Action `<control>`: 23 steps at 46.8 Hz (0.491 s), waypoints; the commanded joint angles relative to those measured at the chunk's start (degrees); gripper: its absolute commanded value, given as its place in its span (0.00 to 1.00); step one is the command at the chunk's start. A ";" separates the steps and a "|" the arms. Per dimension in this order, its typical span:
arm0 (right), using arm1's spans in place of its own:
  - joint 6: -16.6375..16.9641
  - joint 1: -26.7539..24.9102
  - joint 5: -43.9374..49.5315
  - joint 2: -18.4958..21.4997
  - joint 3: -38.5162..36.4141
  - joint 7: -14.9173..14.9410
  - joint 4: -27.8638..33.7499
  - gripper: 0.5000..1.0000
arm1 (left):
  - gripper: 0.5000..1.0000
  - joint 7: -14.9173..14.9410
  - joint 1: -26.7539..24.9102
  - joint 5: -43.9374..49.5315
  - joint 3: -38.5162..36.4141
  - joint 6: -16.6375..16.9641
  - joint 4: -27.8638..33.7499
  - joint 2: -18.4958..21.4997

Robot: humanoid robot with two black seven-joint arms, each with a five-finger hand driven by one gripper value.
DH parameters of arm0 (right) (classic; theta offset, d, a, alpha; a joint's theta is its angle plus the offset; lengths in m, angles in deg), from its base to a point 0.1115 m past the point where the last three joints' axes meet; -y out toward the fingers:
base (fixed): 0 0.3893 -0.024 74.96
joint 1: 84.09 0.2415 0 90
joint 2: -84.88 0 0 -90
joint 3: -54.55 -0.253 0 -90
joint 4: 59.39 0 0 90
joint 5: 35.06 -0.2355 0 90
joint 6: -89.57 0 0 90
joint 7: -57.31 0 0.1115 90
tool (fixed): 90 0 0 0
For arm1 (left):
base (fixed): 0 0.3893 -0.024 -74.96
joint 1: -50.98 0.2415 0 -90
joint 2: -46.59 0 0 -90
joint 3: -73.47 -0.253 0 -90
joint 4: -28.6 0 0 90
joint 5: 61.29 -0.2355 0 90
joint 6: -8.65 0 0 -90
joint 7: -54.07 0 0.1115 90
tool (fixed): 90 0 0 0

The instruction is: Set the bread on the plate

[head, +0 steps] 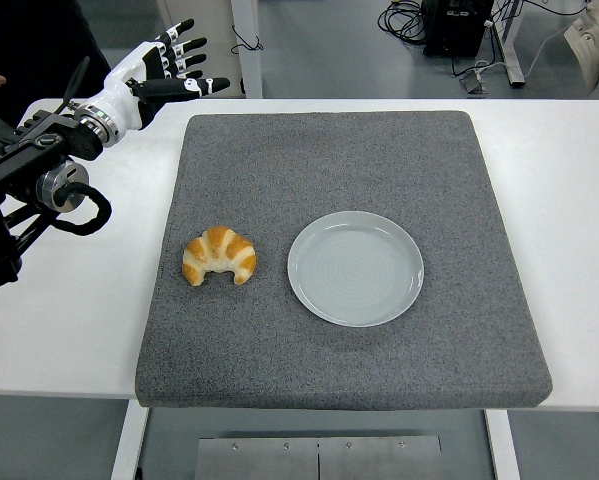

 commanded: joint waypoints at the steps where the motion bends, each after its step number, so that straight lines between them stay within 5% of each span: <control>1: 0.08 -0.05 0.00 0.00 0.00 0.00 0.00 1.00 | 0.91 1.20 0.01 -3.89 0.01 -0.05 1.12 1.43; 23: 0.00 0.04 0.00 0.00 0.00 0.00 0.00 1.00 | 0.91 2.87 0.97 -19.89 -2.79 -0.66 14.31 9.52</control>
